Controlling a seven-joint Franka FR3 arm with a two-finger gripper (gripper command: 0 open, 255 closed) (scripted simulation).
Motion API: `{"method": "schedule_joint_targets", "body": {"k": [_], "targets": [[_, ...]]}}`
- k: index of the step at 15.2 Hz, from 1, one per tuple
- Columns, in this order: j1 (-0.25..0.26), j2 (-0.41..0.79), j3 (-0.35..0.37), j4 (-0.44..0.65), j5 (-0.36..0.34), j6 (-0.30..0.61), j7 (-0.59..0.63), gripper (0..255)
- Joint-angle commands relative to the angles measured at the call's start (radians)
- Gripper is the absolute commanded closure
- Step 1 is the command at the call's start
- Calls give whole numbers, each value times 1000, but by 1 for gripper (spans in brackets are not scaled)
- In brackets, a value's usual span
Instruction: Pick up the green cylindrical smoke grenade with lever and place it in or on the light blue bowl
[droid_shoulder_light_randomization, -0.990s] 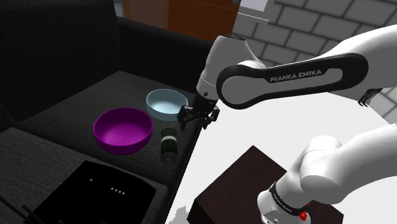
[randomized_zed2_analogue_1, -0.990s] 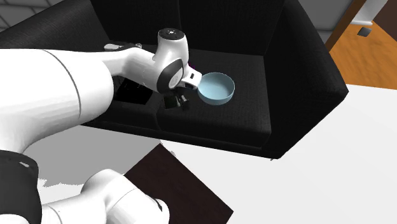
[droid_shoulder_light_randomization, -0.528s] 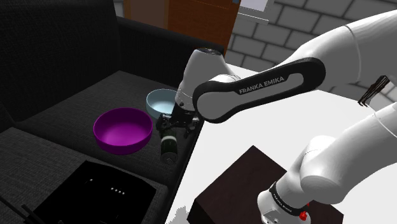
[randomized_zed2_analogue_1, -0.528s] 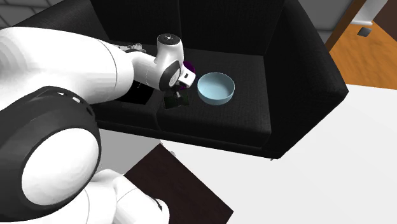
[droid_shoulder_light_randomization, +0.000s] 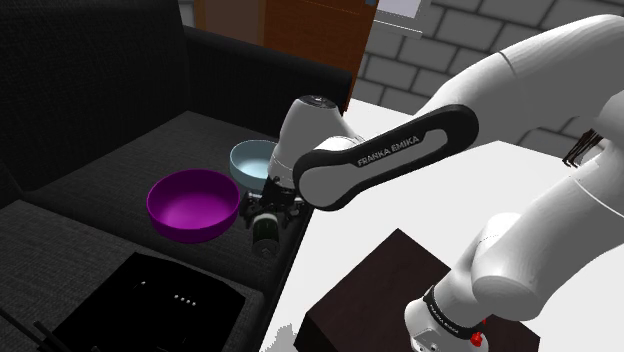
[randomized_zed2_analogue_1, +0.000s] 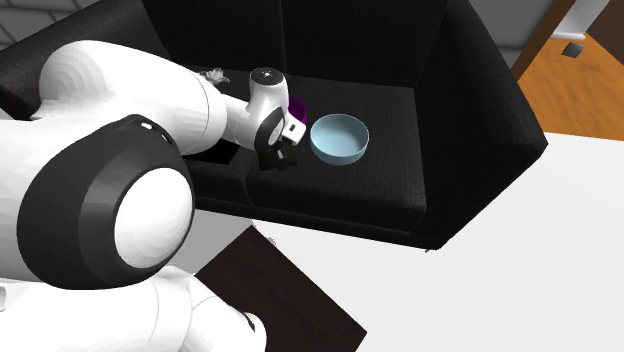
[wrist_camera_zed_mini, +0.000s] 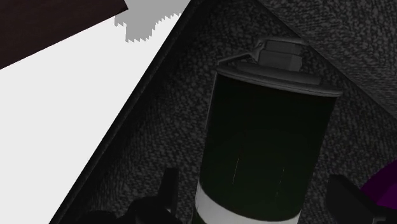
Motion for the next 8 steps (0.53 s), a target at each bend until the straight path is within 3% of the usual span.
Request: {"method": "schedule_joint_targets", "body": {"k": [1,6,7,8], "targets": [[0,5,1,-1,-2,7,1,0],[0,5,1,-1,-2,7,1,0],[0,5,1,-1,-2,7,1,255],[0,5,1,-1,-2,7,1,255]]}}
